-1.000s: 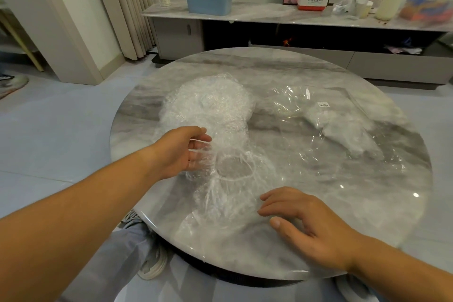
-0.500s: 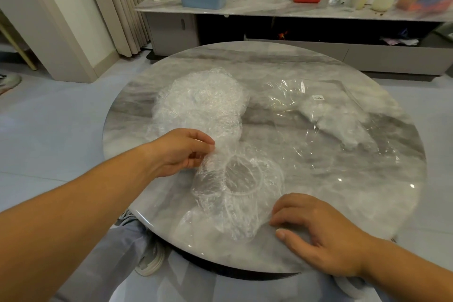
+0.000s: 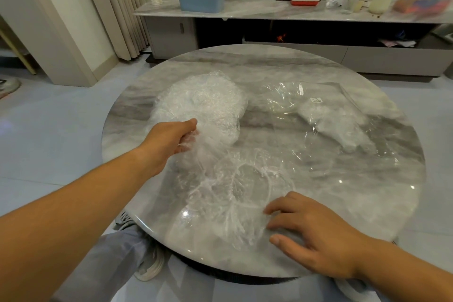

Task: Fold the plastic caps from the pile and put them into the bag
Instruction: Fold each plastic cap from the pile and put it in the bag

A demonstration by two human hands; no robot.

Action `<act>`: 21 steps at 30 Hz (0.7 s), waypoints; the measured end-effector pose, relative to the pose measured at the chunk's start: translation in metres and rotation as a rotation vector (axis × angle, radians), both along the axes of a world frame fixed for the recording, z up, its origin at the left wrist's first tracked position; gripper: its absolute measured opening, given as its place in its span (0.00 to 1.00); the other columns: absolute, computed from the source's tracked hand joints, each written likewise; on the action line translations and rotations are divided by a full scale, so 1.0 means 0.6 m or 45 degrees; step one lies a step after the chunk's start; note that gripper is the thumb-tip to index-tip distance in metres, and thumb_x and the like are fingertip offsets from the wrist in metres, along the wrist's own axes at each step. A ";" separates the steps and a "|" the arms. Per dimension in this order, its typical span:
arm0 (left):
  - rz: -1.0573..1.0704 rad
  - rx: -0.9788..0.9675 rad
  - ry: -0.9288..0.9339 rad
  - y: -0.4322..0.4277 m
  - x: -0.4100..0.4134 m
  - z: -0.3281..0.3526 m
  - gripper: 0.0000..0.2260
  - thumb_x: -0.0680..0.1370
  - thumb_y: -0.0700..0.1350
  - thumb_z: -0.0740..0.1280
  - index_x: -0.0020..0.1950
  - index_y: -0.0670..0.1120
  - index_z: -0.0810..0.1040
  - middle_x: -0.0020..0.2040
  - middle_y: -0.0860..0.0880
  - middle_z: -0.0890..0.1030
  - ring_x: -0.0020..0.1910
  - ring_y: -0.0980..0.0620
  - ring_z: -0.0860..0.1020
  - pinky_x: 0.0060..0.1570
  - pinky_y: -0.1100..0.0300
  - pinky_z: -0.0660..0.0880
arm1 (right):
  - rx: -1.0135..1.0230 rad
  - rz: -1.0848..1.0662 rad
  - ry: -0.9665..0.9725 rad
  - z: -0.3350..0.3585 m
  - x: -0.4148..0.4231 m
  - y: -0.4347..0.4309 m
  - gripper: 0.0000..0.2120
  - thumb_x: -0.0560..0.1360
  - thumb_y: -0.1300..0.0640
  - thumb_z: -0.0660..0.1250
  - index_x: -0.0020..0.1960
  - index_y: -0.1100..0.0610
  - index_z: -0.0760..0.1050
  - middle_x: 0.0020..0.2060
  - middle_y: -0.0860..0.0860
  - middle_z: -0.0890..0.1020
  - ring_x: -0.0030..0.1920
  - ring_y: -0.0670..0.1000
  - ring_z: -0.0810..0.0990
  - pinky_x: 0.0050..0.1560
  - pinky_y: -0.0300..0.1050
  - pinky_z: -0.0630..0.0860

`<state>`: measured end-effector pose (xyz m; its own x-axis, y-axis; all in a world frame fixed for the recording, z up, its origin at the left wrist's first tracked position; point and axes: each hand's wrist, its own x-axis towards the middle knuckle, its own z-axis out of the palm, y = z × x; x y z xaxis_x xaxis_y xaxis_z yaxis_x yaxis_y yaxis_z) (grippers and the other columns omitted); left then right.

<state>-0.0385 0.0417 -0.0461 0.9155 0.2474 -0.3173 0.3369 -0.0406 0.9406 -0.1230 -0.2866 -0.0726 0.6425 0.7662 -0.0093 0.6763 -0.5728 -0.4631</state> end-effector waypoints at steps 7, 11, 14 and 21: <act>-0.245 0.772 -0.128 0.003 -0.014 -0.004 0.36 0.75 0.65 0.68 0.79 0.56 0.62 0.80 0.52 0.60 0.79 0.51 0.59 0.75 0.52 0.58 | 0.024 0.004 -0.077 0.007 -0.001 -0.016 0.13 0.82 0.41 0.60 0.52 0.44 0.82 0.53 0.36 0.80 0.55 0.41 0.74 0.55 0.42 0.73; -0.411 1.373 -0.427 -0.027 -0.049 -0.004 0.32 0.77 0.69 0.59 0.79 0.61 0.59 0.83 0.49 0.46 0.81 0.50 0.43 0.78 0.47 0.42 | 0.056 0.011 -0.122 0.008 -0.002 -0.023 0.14 0.82 0.41 0.60 0.54 0.44 0.82 0.54 0.36 0.81 0.59 0.42 0.73 0.60 0.45 0.72; -0.765 1.301 -0.804 -0.060 -0.107 -0.001 0.21 0.78 0.65 0.61 0.64 0.54 0.77 0.70 0.50 0.72 0.70 0.51 0.68 0.68 0.48 0.70 | 0.075 0.031 -0.073 0.000 -0.011 -0.024 0.16 0.81 0.41 0.60 0.57 0.47 0.82 0.58 0.41 0.81 0.64 0.43 0.74 0.63 0.46 0.72; -1.439 1.294 -0.742 -0.080 -0.202 -0.058 0.24 0.71 0.74 0.66 0.55 0.58 0.79 0.55 0.59 0.74 0.52 0.60 0.73 0.52 0.60 0.74 | 0.077 0.062 -0.043 -0.008 -0.039 -0.044 0.17 0.81 0.43 0.61 0.59 0.49 0.83 0.72 0.48 0.74 0.68 0.47 0.75 0.62 0.46 0.76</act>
